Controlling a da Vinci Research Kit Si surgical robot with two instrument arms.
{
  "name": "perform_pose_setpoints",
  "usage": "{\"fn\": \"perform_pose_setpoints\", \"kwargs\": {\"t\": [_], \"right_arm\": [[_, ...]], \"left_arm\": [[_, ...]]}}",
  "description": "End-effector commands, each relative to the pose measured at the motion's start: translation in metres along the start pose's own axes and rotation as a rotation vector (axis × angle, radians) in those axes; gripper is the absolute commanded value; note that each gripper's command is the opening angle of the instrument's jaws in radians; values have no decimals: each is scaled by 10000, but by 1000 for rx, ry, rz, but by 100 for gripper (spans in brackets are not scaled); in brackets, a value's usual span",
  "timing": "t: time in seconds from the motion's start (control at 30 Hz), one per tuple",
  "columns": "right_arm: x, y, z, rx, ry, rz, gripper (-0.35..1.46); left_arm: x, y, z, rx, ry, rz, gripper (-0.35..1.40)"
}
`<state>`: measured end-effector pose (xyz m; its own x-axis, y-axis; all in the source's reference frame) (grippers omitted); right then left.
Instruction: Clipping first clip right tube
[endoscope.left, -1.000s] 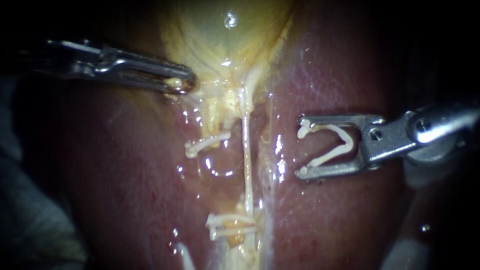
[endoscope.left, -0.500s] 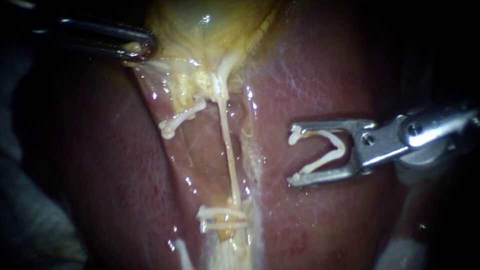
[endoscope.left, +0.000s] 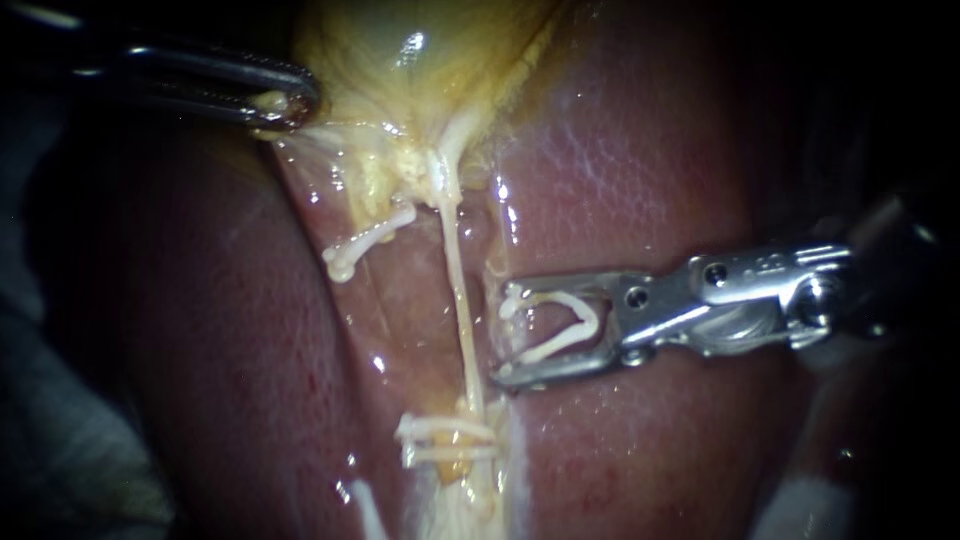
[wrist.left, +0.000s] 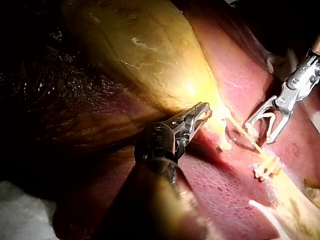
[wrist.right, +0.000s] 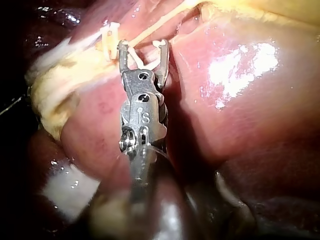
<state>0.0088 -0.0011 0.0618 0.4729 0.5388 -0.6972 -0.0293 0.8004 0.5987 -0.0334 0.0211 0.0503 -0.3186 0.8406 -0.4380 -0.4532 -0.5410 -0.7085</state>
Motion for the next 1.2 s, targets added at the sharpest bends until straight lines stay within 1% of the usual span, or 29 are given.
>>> {"fn": "perform_pose_setpoints", "kwargs": {"t": [0.03, 0.17, 0.27, 0.3, 0.33, 0.4, 0.47, 0.57, 0.77, 0.83, 0.9, 1.0, 1.1, 1.2], "right_arm": [[-2, 1, 3, 4, 1, 7, 50], [-3, 6, 15, 26, 29, 27, 50], [1, 6, 24, 45, 61, 43, 50], [3, 6, 27, 56, 79, 52, 50], [4, 5, 29, 64, 89, 61, 50], [7, 2, 34, 87, 111, 76, 50], [9, -1, 37, 105, 121, 81, 50], [12, -10, 39, 141, 136, 98, 50], [17, -31, 38, 205, 151, 112, 46], [19, -36, 38, 224, 148, 117, 45], [19, -38, 39, 237, 145, 112, 43], [19, -38, 38, 259, 136, 133, 39], [19, -38, 37, 269, 131, 146, 31], [19, -37, 36, 270, 127, 171, 19]], "left_arm": [[0, 0, 0, 0, 0, -1, -35], [0, 1, 0, 1, 1, -1, -35], [0, 1, 1, 1, 1, -1, -35], [0, 1, 1, 1, 1, -1, -35], [0, 1, 1, 1, 1, -1, -35], [0, 1, 1, 2, 1, -1, -35], [0, 2, 1, 2, 1, -1, -35], [0, 1, 1, 2, 1, -1, -35], [0, 1, 2, 2, 1, -1, -35], [0, 1, 2, 2, 1, -1, -35], [0, 1, 2, 3, 1, -1, -35], [0, 1, 2, 3, 1, -1, -35], [0, 1, 2, 3, 1, -1, -35], [0, 1, 2, 3, 1, -1, -35]]}}
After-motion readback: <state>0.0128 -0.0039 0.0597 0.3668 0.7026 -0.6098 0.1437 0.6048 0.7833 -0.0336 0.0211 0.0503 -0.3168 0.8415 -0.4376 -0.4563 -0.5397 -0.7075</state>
